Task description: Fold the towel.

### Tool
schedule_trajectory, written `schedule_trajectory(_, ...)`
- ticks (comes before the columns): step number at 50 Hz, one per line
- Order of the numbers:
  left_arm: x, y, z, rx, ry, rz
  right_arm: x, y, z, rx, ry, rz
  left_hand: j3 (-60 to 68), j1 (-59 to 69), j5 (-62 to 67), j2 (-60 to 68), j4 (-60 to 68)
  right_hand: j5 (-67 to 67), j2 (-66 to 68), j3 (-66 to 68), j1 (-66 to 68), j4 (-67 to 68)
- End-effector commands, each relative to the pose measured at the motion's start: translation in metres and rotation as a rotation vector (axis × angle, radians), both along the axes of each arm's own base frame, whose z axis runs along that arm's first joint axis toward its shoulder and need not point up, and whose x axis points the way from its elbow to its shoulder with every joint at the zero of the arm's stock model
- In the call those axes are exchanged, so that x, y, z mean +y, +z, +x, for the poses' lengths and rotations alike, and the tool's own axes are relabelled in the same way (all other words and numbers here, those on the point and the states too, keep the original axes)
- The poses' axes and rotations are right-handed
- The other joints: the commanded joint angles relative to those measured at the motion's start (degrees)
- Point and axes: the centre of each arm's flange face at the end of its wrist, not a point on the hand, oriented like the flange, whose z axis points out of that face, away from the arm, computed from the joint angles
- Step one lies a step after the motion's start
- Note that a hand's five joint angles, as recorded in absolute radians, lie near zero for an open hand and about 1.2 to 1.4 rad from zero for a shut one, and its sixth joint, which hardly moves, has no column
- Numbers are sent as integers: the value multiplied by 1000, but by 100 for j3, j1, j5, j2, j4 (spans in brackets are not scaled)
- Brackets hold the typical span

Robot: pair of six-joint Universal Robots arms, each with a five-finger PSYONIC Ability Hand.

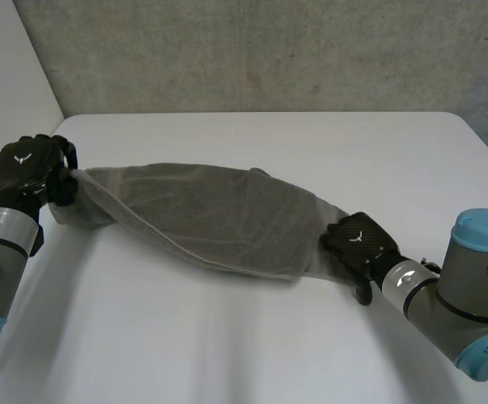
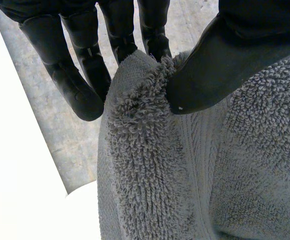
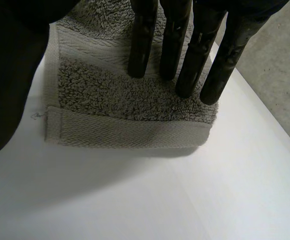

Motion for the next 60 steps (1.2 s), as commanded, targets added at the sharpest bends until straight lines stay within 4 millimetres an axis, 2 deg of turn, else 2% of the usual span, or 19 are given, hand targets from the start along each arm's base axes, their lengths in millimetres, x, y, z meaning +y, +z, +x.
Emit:
schedule_trajectory(1,0,-1,0,0,-1,4,-3,2,1,2,1,-6,-726,172,-1302,-357,-629,647,61,14,2,4)
schedule_trajectory(33,0,-2,0,-2,-1,7,-7,8,-1,3,-3,10,-726,172,-1302,-357,-629,378,-208,-255,-267,-265)
schedule_trajectory(43,0,-2,0,-2,-1,7,-4,10,-1,-5,33,70,-726,172,-1302,-357,-629,361,-225,-272,-284,-282)
schedule_trajectory(60,0,-2,-1,-2,-3,7,-8,9,-1,-9,32,40,-726,172,-1302,-357,-629,428,-157,-204,-217,-214)
